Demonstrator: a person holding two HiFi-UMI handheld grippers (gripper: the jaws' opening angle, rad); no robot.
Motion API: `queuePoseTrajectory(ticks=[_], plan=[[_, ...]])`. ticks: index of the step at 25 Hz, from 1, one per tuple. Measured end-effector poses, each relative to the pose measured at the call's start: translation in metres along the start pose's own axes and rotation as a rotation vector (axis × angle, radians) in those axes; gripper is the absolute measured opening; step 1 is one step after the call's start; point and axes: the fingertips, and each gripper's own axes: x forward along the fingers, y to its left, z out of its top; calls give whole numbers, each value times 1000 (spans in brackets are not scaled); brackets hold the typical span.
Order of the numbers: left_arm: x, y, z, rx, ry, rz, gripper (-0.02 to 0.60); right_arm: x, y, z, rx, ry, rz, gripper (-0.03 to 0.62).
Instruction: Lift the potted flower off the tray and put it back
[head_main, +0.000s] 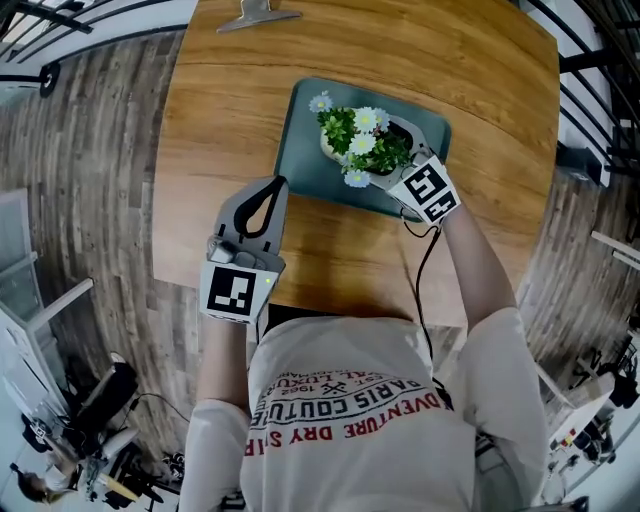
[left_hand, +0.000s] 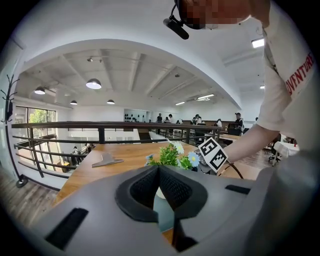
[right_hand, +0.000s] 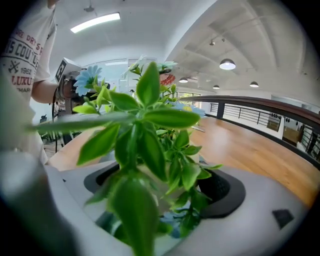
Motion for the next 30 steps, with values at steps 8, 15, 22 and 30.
queuePoseTrajectory(ticks=[8, 15, 22, 30], plan=[[11, -2, -13, -28, 12, -8, 12, 10, 0, -5, 12, -7, 49, 471], [17, -5, -8, -22, 12, -14, 12, 11, -2, -7, 0, 4, 44, 471], [22, -10, 3, -10, -6, -41, 12, -17, -7, 3, 26, -18, -54, 471], [16, -19, 29, 65, -52, -95, 12, -76, 7, 42, 23, -62, -161, 469]])
